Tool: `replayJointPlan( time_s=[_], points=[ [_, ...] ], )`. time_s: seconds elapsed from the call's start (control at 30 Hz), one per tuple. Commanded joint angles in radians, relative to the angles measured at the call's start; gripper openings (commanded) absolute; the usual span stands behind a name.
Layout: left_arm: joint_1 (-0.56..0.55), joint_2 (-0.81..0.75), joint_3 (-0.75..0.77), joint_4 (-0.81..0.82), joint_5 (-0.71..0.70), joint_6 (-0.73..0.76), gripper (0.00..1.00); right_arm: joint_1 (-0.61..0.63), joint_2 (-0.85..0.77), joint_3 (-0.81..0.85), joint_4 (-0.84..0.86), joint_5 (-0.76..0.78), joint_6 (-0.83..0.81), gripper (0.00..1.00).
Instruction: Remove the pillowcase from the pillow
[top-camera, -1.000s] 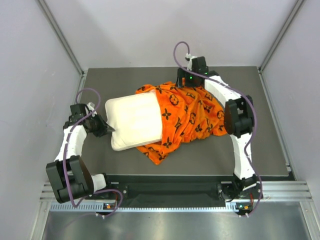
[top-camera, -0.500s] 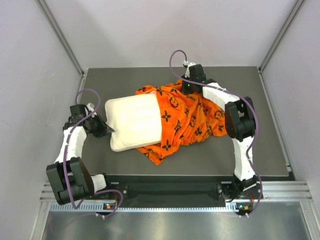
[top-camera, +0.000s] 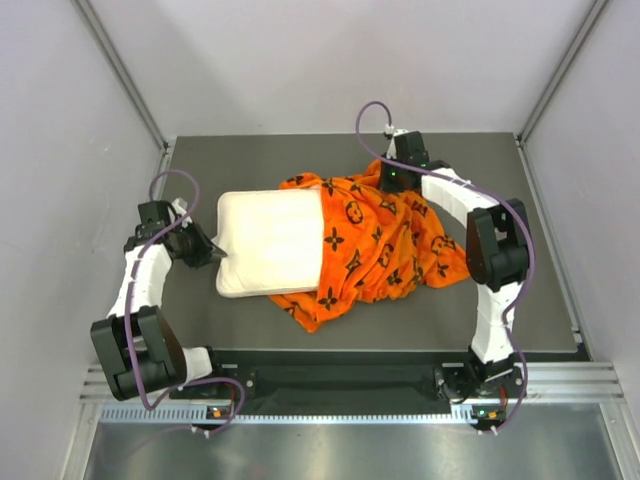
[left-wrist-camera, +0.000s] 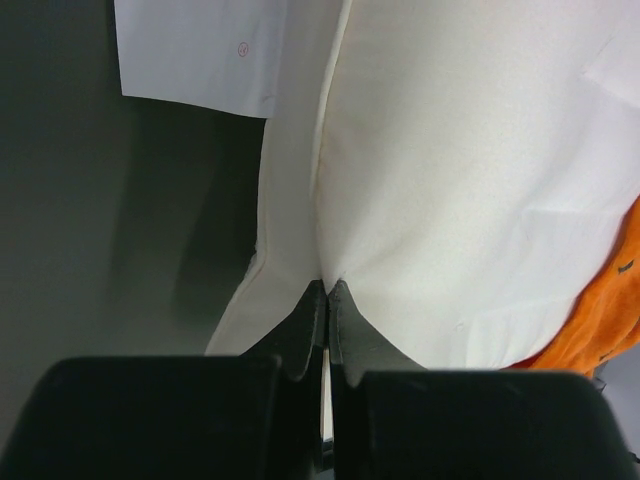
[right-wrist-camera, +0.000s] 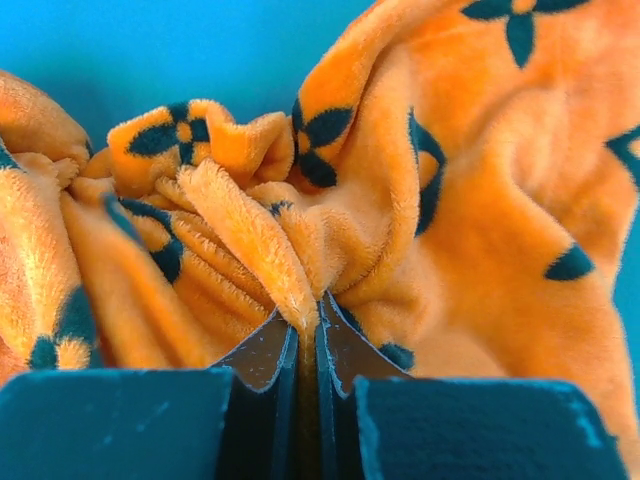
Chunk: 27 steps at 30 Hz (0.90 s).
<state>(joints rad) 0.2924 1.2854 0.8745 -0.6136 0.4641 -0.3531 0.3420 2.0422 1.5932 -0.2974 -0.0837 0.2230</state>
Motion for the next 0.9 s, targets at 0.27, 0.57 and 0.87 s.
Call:
replayJointPlan(
  time_s=[0.27, 0.57, 0.87],
  points=[
    [0.022, 0.012, 0.09, -0.04, -0.065, 0.045, 0.0, -0.205, -0.145, -0.094, -0.066, 0.071, -0.043, 0.0],
    [0.047, 0.002, 0.139, -0.077, -0.084, 0.062, 0.0, -0.264, -0.171, -0.151, -0.068, 0.079, -0.08, 0.0],
    [0.091, -0.003, 0.167, -0.101, -0.09, 0.049, 0.0, -0.389, -0.218, -0.202, -0.075, 0.121, -0.096, 0.0]
  ],
)
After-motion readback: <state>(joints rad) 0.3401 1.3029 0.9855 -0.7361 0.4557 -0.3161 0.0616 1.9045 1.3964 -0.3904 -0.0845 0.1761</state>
